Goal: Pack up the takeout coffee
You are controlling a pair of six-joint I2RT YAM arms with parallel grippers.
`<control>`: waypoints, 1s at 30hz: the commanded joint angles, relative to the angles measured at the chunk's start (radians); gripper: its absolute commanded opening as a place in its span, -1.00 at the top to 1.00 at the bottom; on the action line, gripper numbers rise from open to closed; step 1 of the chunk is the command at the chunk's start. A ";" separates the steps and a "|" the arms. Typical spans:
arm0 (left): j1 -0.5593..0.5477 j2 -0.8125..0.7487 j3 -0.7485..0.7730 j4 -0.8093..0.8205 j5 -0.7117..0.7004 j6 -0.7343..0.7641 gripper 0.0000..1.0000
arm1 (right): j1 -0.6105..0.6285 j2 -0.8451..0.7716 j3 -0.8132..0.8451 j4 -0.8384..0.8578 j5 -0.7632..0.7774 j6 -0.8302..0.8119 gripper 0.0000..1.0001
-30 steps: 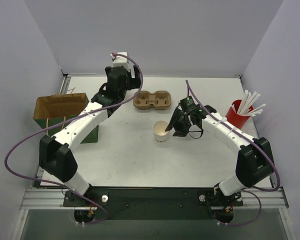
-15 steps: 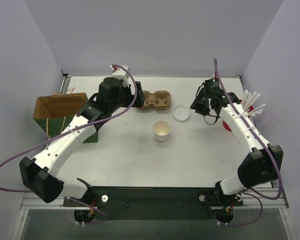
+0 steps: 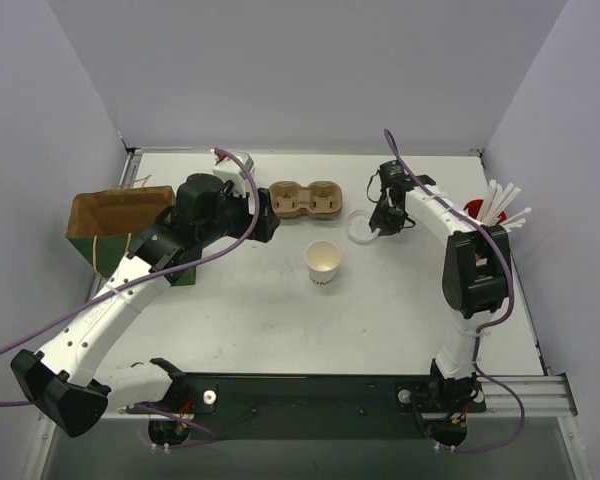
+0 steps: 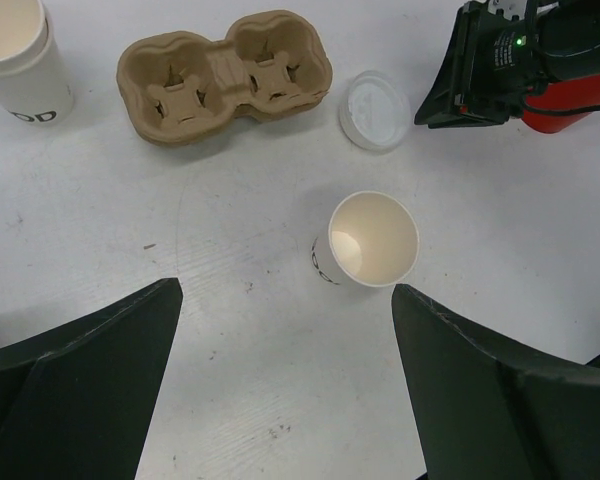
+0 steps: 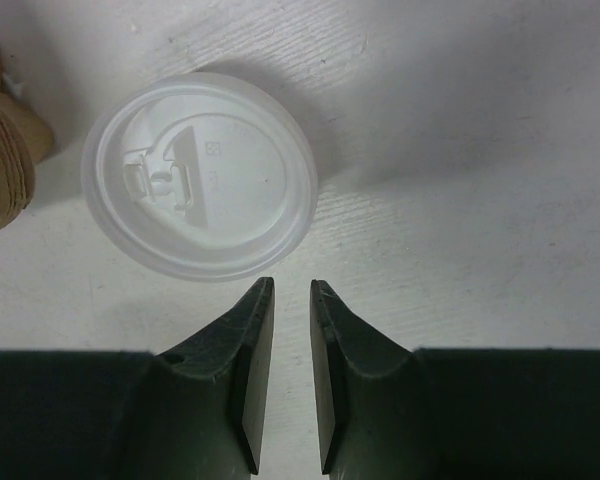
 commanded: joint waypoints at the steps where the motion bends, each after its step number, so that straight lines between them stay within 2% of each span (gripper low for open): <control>1: 0.000 -0.028 -0.022 -0.001 0.025 0.017 -0.95 | 0.022 0.009 0.048 0.001 0.043 -0.020 0.65; 5: 0.002 -0.028 -0.028 0.003 0.023 0.020 -0.95 | 0.077 0.010 0.087 0.000 0.092 -0.058 0.65; 10: 0.003 -0.020 -0.005 -0.006 0.008 0.030 -0.95 | 0.149 0.102 0.234 -0.048 0.141 -0.087 0.64; 20: 0.009 -0.017 0.005 -0.026 -0.004 0.037 -0.95 | 0.160 0.225 0.380 -0.112 0.169 -0.087 0.68; 30: 0.014 -0.008 0.005 -0.024 -0.001 0.035 -0.95 | 0.169 0.269 0.406 -0.125 0.164 -0.090 0.72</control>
